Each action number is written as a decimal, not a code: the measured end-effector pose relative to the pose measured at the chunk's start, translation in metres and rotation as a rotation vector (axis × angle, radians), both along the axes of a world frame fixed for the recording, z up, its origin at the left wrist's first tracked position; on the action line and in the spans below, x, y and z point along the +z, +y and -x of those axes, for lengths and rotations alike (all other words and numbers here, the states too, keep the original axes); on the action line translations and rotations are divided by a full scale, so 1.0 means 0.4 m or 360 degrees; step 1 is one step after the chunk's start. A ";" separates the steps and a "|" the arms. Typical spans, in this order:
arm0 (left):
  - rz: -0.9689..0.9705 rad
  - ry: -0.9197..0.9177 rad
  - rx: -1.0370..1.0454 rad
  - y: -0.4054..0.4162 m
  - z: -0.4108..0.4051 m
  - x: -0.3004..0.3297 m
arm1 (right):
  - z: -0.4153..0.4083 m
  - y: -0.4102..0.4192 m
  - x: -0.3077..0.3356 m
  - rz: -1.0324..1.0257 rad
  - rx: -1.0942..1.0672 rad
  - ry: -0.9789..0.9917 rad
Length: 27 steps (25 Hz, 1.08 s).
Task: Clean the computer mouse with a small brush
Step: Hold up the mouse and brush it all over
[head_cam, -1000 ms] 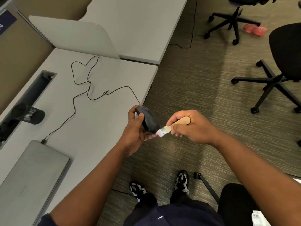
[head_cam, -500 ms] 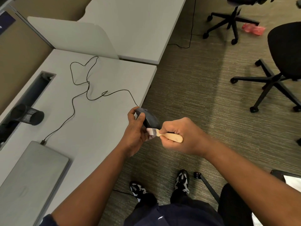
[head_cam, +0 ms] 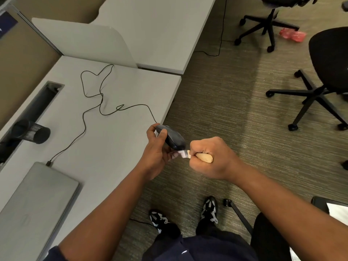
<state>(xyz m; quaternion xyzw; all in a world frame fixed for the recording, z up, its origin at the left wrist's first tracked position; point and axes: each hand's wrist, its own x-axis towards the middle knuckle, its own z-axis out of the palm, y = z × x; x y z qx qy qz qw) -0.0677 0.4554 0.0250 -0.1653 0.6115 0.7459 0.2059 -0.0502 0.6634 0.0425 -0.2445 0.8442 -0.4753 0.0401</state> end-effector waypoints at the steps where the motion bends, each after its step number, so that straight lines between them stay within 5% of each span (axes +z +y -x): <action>1: -0.0005 0.0001 -0.0003 -0.001 0.000 0.004 | 0.000 0.005 -0.004 0.0004 -0.0042 -0.0007; 6: -0.0053 -0.0047 -0.0067 -0.009 -0.009 -0.001 | 0.025 0.028 0.016 0.0282 -0.0343 -0.0202; 11: -0.0172 -0.0153 -0.0083 -0.010 -0.009 0.012 | 0.049 0.030 0.046 0.0954 -0.0337 -0.0899; 14: -0.0216 -0.0166 -0.0101 -0.011 -0.014 0.015 | 0.052 0.032 0.028 0.0985 -0.0207 -0.1253; 23: -0.0216 -0.0173 -0.0212 -0.014 -0.023 0.028 | 0.084 0.057 -0.009 0.0732 -0.0579 -0.0816; 27: -0.0209 -0.0197 -0.0212 -0.003 -0.021 0.033 | 0.089 0.055 -0.006 0.0986 -0.0560 -0.0769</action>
